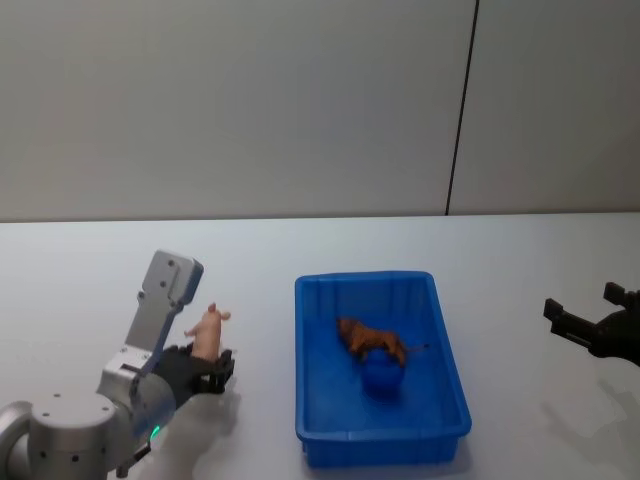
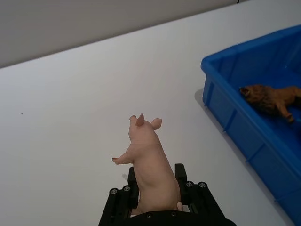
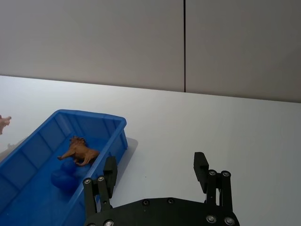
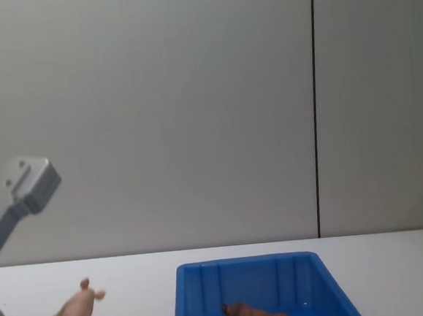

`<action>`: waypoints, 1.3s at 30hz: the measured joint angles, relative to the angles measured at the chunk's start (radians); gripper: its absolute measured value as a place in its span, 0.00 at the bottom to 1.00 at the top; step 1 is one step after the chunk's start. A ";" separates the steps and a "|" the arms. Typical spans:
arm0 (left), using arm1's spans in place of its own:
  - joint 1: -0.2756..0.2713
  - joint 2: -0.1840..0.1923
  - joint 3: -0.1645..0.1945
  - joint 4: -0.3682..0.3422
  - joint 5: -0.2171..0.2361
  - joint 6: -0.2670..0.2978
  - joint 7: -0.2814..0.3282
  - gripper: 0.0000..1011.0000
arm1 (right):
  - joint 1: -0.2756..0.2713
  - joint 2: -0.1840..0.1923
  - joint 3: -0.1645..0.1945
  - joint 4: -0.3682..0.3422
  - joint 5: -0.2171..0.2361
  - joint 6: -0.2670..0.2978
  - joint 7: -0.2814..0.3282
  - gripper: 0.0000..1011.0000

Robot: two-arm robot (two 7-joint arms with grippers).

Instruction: Pick up the two dolls from the table and place them into the box.

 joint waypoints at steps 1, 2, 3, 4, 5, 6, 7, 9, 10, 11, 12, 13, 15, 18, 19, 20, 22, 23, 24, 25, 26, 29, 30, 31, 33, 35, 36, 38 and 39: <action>0.000 0.001 -0.002 -0.005 0.001 -0.013 -0.003 0.46 | 0.000 0.000 0.000 0.000 0.000 0.000 0.000 0.99; 0.000 0.003 -0.004 -0.009 0.002 -0.020 -0.005 0.46 | 0.000 0.000 0.000 0.000 0.000 0.000 0.000 0.99; 0.001 0.004 -0.006 -0.015 0.002 -0.033 -0.009 0.46 | 0.000 0.000 0.000 0.000 0.000 0.000 0.000 0.99; 0.001 0.005 -0.007 -0.019 0.003 -0.040 -0.011 0.46 | 0.000 0.000 0.000 0.000 0.000 0.000 0.000 0.99; 0.000 0.007 -0.010 -0.027 0.004 -0.054 -0.017 0.46 | 0.000 0.000 0.000 0.000 0.000 0.000 0.000 0.99; 0.000 0.007 -0.010 -0.027 0.004 -0.054 -0.017 0.46 | 0.000 0.000 0.000 0.000 0.000 0.000 0.000 0.99; -0.001 0.009 -0.012 -0.034 0.005 -0.064 -0.023 0.46 | 0.000 0.000 0.000 0.000 0.000 0.000 0.000 0.99; -0.004 0.011 -0.016 -0.044 0.005 -0.084 -0.037 0.46 | 0.000 0.000 0.000 0.000 0.000 0.000 0.000 0.99; -0.006 0.012 -0.018 -0.049 0.005 -0.090 -0.043 0.46 | 0.000 0.000 0.000 0.000 0.000 0.000 0.000 0.99; -0.008 0.013 -0.020 -0.056 0.005 -0.103 -0.057 0.46 | 0.000 0.000 0.000 0.000 0.000 0.000 0.000 0.99; -0.011 0.013 -0.022 -0.060 0.005 -0.108 -0.063 0.46 | 0.000 0.000 0.000 0.000 0.000 0.000 0.000 0.99; -0.012 0.014 -0.023 -0.062 0.004 -0.113 -0.069 0.46 | 0.000 0.000 0.000 0.000 0.000 0.000 0.000 0.99; -0.018 0.015 -0.026 -0.071 0.002 -0.127 -0.093 0.46 | 0.000 0.000 0.000 0.000 0.000 0.000 0.000 0.99; -0.027 0.015 -0.030 -0.082 -0.002 -0.139 -0.127 0.46 | 0.000 0.000 0.000 0.000 0.000 0.000 0.000 0.99; -0.031 0.015 -0.031 -0.084 -0.003 -0.141 -0.135 0.46 | 0.000 0.000 0.000 0.000 0.000 0.000 0.000 0.99; -0.033 0.015 -0.032 -0.086 -0.004 -0.143 -0.144 0.46 | 0.000 0.000 0.000 0.000 0.000 0.000 0.000 0.99; -0.041 0.015 -0.033 -0.092 -0.008 -0.147 -0.174 0.46 | 0.000 0.000 0.000 0.000 0.000 0.000 0.000 0.99; -0.044 0.015 -0.034 -0.093 -0.009 -0.147 -0.180 0.46 | 0.000 0.000 0.000 0.000 0.000 0.000 0.000 0.99; -0.050 0.014 -0.035 -0.096 -0.012 -0.148 -0.203 0.46 | 0.000 0.000 0.000 0.000 0.000 0.000 0.000 0.99; -0.053 0.014 -0.035 -0.097 -0.013 -0.148 -0.213 0.46 | 0.000 0.000 0.000 0.000 0.000 0.000 0.000 0.99; -0.056 0.013 -0.035 -0.098 -0.015 -0.148 -0.222 0.46 | 0.000 0.000 0.000 0.000 0.000 0.000 0.000 0.99; -0.069 0.011 -0.035 -0.100 -0.020 -0.144 -0.264 0.46 | 0.000 0.000 0.000 0.000 0.000 0.000 0.000 0.99; -0.073 0.010 -0.035 -0.100 -0.022 -0.142 -0.275 0.46 | 0.000 0.000 0.000 0.000 0.000 0.000 0.000 0.99; -0.079 0.008 -0.035 -0.100 -0.024 -0.138 -0.296 0.46 | 0.000 0.000 0.000 0.000 0.000 0.000 0.000 0.99; -0.087 0.006 -0.035 -0.100 -0.027 -0.132 -0.320 0.46 | 0.000 0.000 0.000 0.000 0.000 0.000 0.000 0.99; -0.097 0.004 -0.033 -0.100 -0.030 -0.122 -0.353 0.46 | 0.000 0.000 0.000 0.000 0.000 0.000 0.000 0.99; -0.101 0.003 -0.032 -0.100 -0.031 -0.118 -0.366 0.46 | 0.000 0.000 0.000 0.000 0.000 0.000 0.000 0.99; -0.112 -0.001 -0.030 -0.096 -0.034 -0.106 -0.399 0.46 | 0.000 0.000 0.000 0.000 0.000 0.000 0.000 0.99; -0.117 -0.002 -0.029 -0.094 -0.035 -0.103 -0.411 0.46 | 0.000 0.000 0.000 0.000 0.000 0.000 0.000 0.99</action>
